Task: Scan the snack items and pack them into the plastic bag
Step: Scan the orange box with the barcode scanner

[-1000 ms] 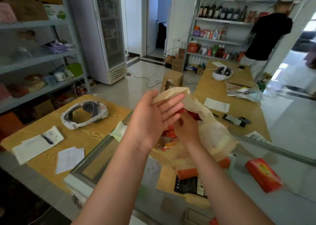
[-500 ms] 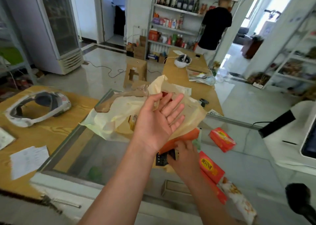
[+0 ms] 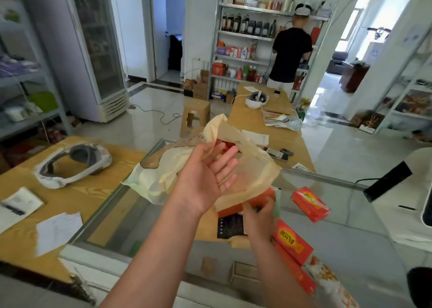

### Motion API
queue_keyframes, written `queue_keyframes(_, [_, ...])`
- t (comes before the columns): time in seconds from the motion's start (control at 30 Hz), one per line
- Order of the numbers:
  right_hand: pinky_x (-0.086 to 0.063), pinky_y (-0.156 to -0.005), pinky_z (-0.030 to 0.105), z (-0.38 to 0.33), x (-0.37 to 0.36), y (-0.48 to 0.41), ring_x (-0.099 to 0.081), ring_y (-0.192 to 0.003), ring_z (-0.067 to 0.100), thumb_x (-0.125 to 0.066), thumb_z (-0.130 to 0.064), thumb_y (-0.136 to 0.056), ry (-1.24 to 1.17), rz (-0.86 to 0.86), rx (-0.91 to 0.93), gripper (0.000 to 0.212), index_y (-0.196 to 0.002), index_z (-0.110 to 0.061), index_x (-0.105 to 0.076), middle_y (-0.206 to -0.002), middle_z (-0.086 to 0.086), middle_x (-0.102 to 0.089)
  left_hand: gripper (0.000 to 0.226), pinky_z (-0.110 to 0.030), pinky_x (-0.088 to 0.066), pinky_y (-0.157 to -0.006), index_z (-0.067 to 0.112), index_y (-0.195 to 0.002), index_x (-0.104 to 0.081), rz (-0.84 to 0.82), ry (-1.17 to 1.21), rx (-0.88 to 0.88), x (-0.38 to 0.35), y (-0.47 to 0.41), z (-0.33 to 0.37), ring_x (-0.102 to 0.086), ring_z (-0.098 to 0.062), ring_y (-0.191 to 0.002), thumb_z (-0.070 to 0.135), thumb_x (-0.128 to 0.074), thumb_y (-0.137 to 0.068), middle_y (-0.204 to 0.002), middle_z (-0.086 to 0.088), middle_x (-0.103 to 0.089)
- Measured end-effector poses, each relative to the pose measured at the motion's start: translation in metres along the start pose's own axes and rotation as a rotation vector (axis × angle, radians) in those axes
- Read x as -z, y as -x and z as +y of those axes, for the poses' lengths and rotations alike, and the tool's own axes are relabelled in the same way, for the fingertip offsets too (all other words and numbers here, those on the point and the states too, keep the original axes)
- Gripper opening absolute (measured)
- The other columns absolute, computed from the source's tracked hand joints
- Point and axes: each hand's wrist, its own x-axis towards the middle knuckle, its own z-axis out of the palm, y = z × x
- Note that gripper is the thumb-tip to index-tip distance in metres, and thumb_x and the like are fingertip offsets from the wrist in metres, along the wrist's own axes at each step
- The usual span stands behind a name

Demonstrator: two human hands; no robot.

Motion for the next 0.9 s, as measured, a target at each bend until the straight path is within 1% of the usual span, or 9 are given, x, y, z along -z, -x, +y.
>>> queue_keyframes(0.03, [-0.041, -0.097, 0.046, -0.003, 0.004, -0.006, -0.054, -0.11, 0.033, -0.064, -0.041, -0.076, -0.087, 0.029, -0.064, 0.055, -0.122, -0.021, -0.04, -0.118, 0.006, -0.062, 0.04, -0.034, -0.048, -0.087, 0.018, -0.12, -0.062, 0.017, -0.008, -0.001, -0.003, -0.001, 0.0, -0.065, -0.014, -0.094, 0.044, -0.045, -0.094, -0.108, 0.001, -0.073])
queue_keyframes(0.1, [-0.046, -0.093, 0.045, -0.008, 0.01, -0.021, -0.057, -0.103, 0.032, -0.057, -0.035, -0.085, -0.228, 0.018, -0.17, 0.048, -0.124, -0.017, -0.036, -0.115, 0.007, -0.06, 0.049, -0.035, -0.047, -0.084, 0.02, -0.121, -0.063, 0.036, -0.019, 0.0, -0.01, -0.004, -0.001, -0.064, -0.015, -0.097, 0.053, -0.037, -0.096, -0.108, 0.0, -0.073])
queue_keyframes(0.2, [-0.05, -0.09, 0.045, -0.018, 0.014, -0.046, -0.058, -0.103, 0.034, -0.06, -0.044, -0.083, -0.321, -0.023, -0.352, 0.063, -0.129, -0.011, -0.034, -0.11, 0.008, -0.052, 0.051, -0.036, -0.046, -0.082, 0.023, -0.12, -0.064, 0.06, -0.015, -0.016, -0.018, -0.008, -0.004, -0.065, -0.016, -0.096, 0.055, -0.031, -0.098, -0.108, -0.001, -0.073])
queue_keyframes(0.27, [-0.054, -0.085, 0.045, -0.024, 0.019, -0.058, -0.064, -0.096, 0.034, -0.061, -0.052, -0.079, -0.244, -0.086, -0.416, 0.068, -0.126, -0.007, -0.042, -0.106, 0.01, -0.058, 0.047, -0.035, -0.046, -0.081, 0.026, -0.118, -0.065, 0.084, -0.007, -0.041, -0.021, -0.01, -0.005, -0.065, -0.015, -0.093, 0.049, -0.029, -0.1, -0.108, -0.001, -0.073])
queue_keyframes(0.37, [-0.056, -0.076, 0.038, -0.026, 0.026, -0.066, -0.068, -0.081, 0.029, -0.055, -0.044, -0.086, -0.138, -0.184, -0.388, 0.044, -0.11, -0.008, -0.056, -0.091, 0.01, -0.065, 0.047, -0.034, -0.047, -0.082, 0.025, -0.114, -0.067, 0.111, -0.001, -0.104, -0.024, -0.011, -0.001, -0.065, -0.016, -0.096, 0.039, -0.025, -0.102, -0.108, -0.003, -0.073])
queue_keyframes(0.47, [-0.057, -0.077, 0.039, -0.024, 0.027, -0.07, -0.067, -0.076, 0.026, -0.054, -0.034, -0.089, -0.161, -0.173, -0.367, 0.026, -0.1, -0.011, -0.055, -0.074, 0.005, -0.06, 0.047, -0.034, -0.048, -0.082, 0.021, -0.112, -0.067, 0.156, -0.01, -0.22, -0.026, -0.011, 0.01, -0.066, -0.017, -0.098, 0.034, -0.023, -0.103, -0.106, -0.004, -0.073])
queue_keyframes(0.63, [-0.056, -0.081, 0.045, -0.028, 0.042, -0.064, -0.066, -0.084, 0.027, -0.064, -0.04, -0.083, -0.25, -0.054, -0.309, 0.035, -0.102, -0.012, -0.056, -0.091, 0.006, -0.064, 0.045, -0.033, -0.05, -0.085, 0.019, -0.116, -0.065, 0.161, -0.067, -0.281, -0.026, -0.012, 0.013, -0.067, -0.017, -0.1, 0.035, -0.025, -0.103, -0.104, -0.003, -0.074])
queue_keyframes(0.77, [-0.046, -0.067, 0.03, -0.036, 0.075, -0.045, -0.059, -0.079, 0.017, -0.066, -0.029, -0.085, -0.348, 0.1, -0.184, 0.033, -0.111, -0.015, -0.051, -0.095, 0.001, -0.061, 0.042, -0.035, -0.047, -0.09, 0.021, -0.117, -0.063, 0.07, -0.117, -0.239, -0.029, -0.017, 0.0, -0.066, -0.017, -0.099, 0.043, -0.031, -0.1, -0.104, -0.002, -0.074])
queue_keyframes(0.9, [-0.04, -0.076, 0.029, -0.046, 0.107, -0.022, -0.055, -0.085, 0.015, -0.067, -0.026, -0.084, -0.426, 0.187, -0.054, 0.038, -0.117, -0.018, -0.05, -0.102, 0.0, -0.057, 0.036, -0.035, -0.047, -0.087, 0.023, -0.118, -0.061, -0.012, -0.291, -0.164, -0.029, -0.022, -0.023, -0.065, -0.016, -0.103, 0.038, -0.033, -0.1, -0.103, 0.001, -0.074])
